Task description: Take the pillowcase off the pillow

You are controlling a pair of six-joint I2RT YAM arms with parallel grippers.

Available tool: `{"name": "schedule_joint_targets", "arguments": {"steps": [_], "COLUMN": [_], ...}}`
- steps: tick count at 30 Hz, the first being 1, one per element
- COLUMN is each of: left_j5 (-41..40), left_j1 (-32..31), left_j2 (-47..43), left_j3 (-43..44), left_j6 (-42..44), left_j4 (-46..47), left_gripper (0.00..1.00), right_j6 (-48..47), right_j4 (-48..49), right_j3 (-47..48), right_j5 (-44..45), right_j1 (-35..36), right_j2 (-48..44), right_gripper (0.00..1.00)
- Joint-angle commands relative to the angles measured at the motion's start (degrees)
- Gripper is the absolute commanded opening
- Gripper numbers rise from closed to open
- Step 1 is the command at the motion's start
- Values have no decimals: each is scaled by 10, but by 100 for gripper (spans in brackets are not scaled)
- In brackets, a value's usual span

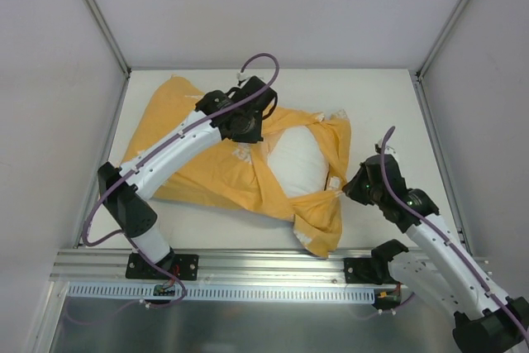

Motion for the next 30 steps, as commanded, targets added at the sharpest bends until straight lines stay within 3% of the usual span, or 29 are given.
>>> {"name": "schedule_joint_targets", "arguments": {"steps": [1,7,12,15,16,17,21,25,30], "left_j5": [9,28,37,42,30,16,-62,-79,-55], "left_j1": [45,93,93,73,58,21,-79,-166,-215], "left_j2": [-74,-126,-125,-115,-112,-102,-37,67,143], "left_j3": [-12,-71,-64,-27,-1,16,122,243,285], "left_j6": [-16,-30,-34,-12,-4,12,24,39,45], "left_j4": [0,21,21,20,20,14,-39,-75,-74], "left_gripper": [0,0,0,44,69,77,80,77,75], "right_j6": [-24,9,50,65,66,65,57,57,60], "right_j4": [-75,-54,-18,-16,-15,-13,-18,-17,-17], "right_j3": [22,-19,-52,-54,-53,-52,-40,-30,-36], "right_j5": [51,-21,-34,-23,-25,-22,-6,-3,-10], "right_j1": [-37,-63,-5,21,22,22,22,21,11], "right_j2": [-13,10,-13,-13,-13,-12,-9,-8,-18], "right_gripper": [1,1,1,1,1,1,1,1,1]}}
